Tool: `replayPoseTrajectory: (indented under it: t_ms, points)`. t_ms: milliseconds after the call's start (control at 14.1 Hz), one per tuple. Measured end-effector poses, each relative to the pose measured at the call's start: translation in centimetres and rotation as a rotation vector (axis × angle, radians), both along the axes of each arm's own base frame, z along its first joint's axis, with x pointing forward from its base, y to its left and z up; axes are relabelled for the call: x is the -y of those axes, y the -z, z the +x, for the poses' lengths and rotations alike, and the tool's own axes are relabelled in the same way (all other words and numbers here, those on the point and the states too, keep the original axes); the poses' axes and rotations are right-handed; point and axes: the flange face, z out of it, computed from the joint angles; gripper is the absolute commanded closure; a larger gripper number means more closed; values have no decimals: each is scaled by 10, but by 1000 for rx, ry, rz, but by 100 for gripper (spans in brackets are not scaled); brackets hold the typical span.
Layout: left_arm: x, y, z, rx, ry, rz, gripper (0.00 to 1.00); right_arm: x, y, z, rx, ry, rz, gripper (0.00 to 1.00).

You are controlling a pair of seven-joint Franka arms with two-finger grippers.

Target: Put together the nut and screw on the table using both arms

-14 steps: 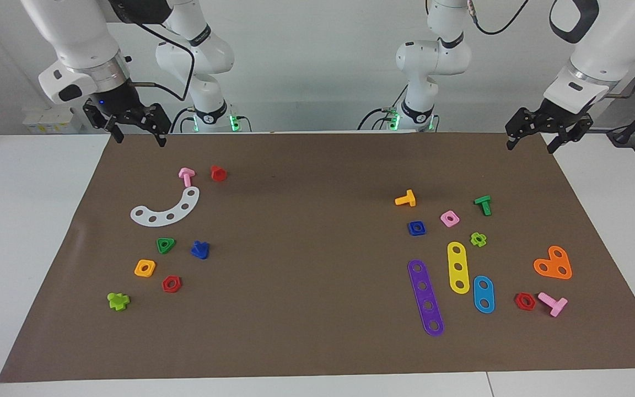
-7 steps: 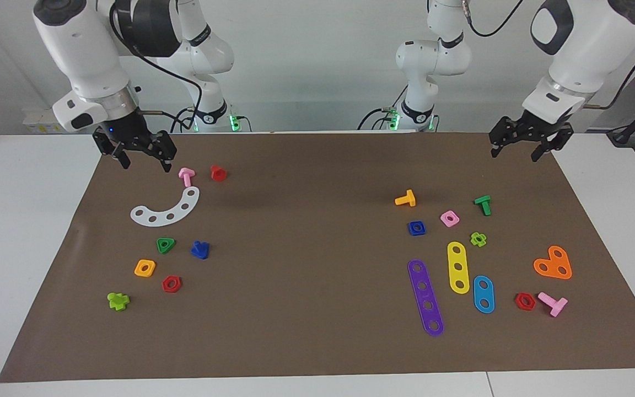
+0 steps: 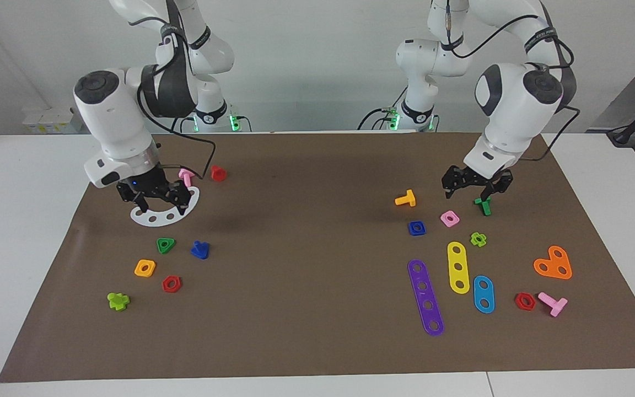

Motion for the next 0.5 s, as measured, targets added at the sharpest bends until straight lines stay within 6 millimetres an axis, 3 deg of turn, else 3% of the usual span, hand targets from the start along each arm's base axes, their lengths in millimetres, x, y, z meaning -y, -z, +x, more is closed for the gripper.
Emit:
replayPoseTrajectory:
  t_ms: [284, 497]
  points:
    - [11, 49, -8, 39, -50, -25, 9, -29, 69, 19, 11, -48, 6, 9]
    - [31, 88, -14, 66, -91, -25, 13, -42, 107, 23, 15, -68, 9, 20]
